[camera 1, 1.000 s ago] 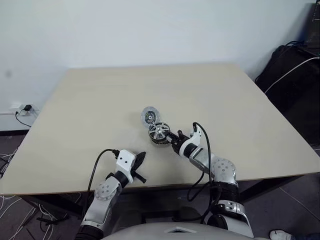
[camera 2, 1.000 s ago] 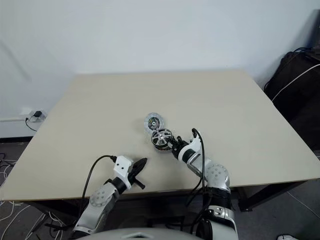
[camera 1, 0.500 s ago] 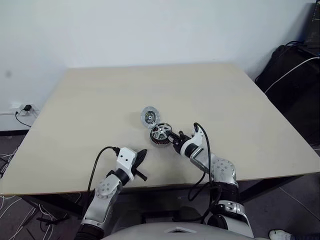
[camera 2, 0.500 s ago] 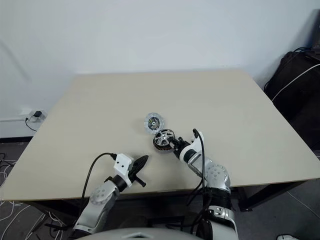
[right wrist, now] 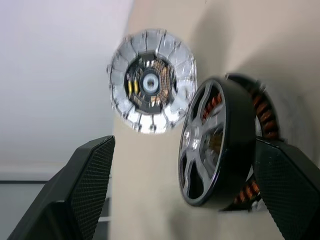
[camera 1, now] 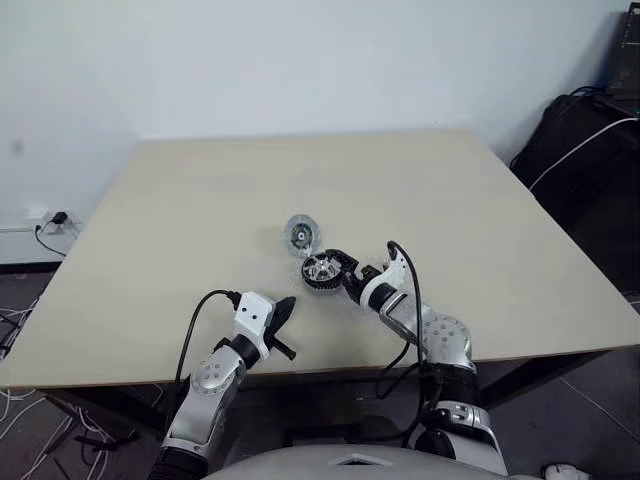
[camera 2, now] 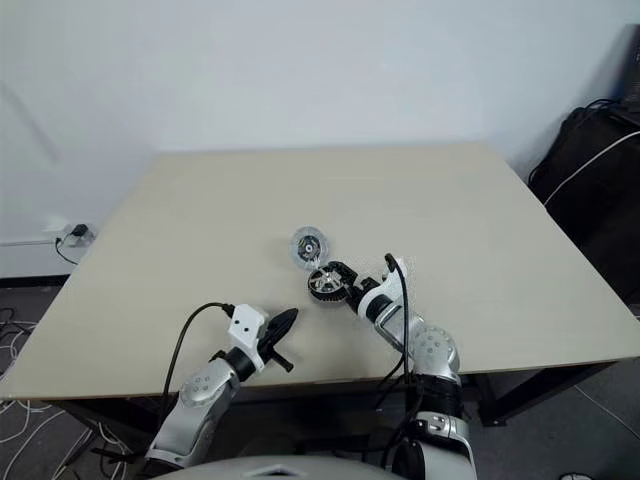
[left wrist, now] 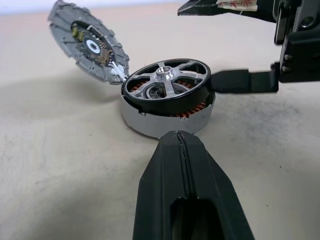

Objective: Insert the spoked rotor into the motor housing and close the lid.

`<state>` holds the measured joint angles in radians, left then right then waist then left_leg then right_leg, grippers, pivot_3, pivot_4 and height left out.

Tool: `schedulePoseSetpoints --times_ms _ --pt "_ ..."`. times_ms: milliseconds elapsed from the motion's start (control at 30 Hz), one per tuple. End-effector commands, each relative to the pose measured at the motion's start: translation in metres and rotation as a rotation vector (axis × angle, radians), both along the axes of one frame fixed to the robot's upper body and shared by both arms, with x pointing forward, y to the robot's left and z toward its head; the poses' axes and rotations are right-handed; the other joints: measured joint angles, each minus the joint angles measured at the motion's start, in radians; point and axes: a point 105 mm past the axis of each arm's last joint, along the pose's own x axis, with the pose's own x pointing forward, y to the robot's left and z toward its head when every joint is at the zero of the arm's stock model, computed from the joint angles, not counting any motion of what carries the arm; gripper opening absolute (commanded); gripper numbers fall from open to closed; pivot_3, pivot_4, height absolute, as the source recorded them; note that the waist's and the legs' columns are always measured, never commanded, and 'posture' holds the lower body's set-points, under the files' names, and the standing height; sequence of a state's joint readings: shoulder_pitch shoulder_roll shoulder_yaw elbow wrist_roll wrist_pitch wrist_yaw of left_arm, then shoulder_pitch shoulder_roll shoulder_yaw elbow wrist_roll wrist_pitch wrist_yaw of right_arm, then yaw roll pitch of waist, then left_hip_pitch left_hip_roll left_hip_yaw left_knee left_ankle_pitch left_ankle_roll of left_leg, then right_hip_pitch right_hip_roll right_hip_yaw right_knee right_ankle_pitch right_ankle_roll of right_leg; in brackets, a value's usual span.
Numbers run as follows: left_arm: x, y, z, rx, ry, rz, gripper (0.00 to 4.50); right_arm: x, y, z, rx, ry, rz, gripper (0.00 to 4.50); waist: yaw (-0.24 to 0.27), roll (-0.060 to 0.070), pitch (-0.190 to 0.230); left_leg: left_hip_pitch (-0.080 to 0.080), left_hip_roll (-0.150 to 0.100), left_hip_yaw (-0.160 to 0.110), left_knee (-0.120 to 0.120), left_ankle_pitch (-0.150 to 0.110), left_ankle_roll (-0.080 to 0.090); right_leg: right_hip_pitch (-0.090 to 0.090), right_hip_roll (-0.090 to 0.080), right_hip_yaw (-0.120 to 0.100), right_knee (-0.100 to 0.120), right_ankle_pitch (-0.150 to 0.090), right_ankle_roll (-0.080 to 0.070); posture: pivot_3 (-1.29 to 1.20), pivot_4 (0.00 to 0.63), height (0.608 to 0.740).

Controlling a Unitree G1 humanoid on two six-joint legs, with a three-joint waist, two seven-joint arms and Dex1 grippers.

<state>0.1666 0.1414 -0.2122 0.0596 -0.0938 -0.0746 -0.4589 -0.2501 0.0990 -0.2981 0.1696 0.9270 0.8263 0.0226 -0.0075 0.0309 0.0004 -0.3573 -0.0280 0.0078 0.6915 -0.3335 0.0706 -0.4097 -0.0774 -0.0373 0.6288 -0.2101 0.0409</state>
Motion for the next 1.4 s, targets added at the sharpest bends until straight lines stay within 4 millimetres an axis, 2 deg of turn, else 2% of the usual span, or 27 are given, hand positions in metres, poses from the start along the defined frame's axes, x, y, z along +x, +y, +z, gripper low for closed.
schedulePoseSetpoints --times_ms 33,267,333,400,533,633,800,1033,1233,1400 --pt "0.004 -0.004 0.017 -0.017 -0.059 -0.008 0.0 0.002 -0.002 0.011 -0.034 -0.068 -0.043 4.47 0.0 0.0 0.0 0.0 0.0 0.0 0.0 0.0 0.0 0.0 0.0 0.0 0.0 0.001 0.002 0.0 0.0 0.74" --pt "0.004 -0.005 0.021 -0.018 -0.067 -0.011 0.0 0.009 -0.028 0.037 -0.236 -0.216 -0.105 4.47 -0.003 0.001 0.001 -0.003 0.0 0.0 0.0 0.0 0.0 -0.002 0.001 0.0 0.0 0.002 0.003 0.0 0.0 0.74" --pt "0.005 -0.006 0.024 -0.02 -0.073 -0.015 0.0 0.01 -0.023 0.042 -0.464 -0.316 -0.045 4.3 -0.003 0.001 0.001 -0.002 0.0 0.0 0.0 0.0 0.0 -0.001 0.001 0.0 0.0 0.001 0.002 0.0 0.0 0.74" --pt "0.005 -0.007 0.026 -0.021 -0.076 -0.02 0.0 0.01 -0.011 0.044 -0.647 -0.404 0.038 3.85 -0.003 0.001 0.001 -0.002 -0.001 0.001 0.0 0.0 0.0 -0.001 0.004 0.0 0.0 0.0 0.001 0.0 0.0 0.74" --pt "0.006 -0.007 0.025 -0.02 -0.073 -0.026 0.0 0.01 0.019 0.039 -0.957 -0.557 0.231 2.53 -0.006 0.0 0.001 -0.001 0.0 0.004 0.0 0.001 0.0 -0.001 0.009 0.001 0.0 0.0 0.0 0.0 0.0 0.74" --pt "0.006 -0.007 0.024 -0.019 -0.071 -0.026 0.0 0.012 0.038 0.029 -1.04 -0.598 0.334 1.5 -0.004 -0.001 0.002 -0.001 0.001 0.004 0.0 0.002 -0.002 -0.001 0.01 0.001 0.0 0.0 0.0 0.0 0.0 0.74" --pt "0.005 -0.004 0.023 -0.016 -0.066 -0.005 0.0 0.019 0.051 0.022 -1.066 -0.613 0.394 0.02 -0.001 -0.006 0.005 -0.001 0.001 0.003 0.0 0.003 -0.002 -0.001 0.01 0.001 0.0 0.001 0.0 0.0 0.0 0.74" --pt "0.003 -0.002 0.025 -0.02 -0.066 0.016 0.0 0.028 0.048 0.009 -1.092 -0.566 0.413 0.02 -0.003 -0.006 0.005 -0.001 0.001 0.003 0.0 0.005 -0.006 -0.001 0.01 0.001 0.0 0.002 0.0 0.0 0.0 0.74" --pt "0.003 -0.005 0.026 -0.02 -0.067 0.019 0.0 0.025 0.038 -0.011 -1.112 -0.477 0.449 0.02 -0.004 -0.006 0.005 -0.001 0.001 0.002 0.0 0.005 -0.006 -0.001 0.009 0.004 0.0 0.002 -0.001 0.0 0.0 0.74" --pt "0.004 -0.007 0.028 -0.022 -0.068 0.011 0.0 0.024 0.041 -0.002 -1.099 -0.526 0.478 0.02 -0.003 -0.006 0.005 -0.001 0.001 0.002 0.0 0.004 -0.005 -0.001 0.009 0.003 0.0 0.003 -0.002 0.0 0.0 0.74"
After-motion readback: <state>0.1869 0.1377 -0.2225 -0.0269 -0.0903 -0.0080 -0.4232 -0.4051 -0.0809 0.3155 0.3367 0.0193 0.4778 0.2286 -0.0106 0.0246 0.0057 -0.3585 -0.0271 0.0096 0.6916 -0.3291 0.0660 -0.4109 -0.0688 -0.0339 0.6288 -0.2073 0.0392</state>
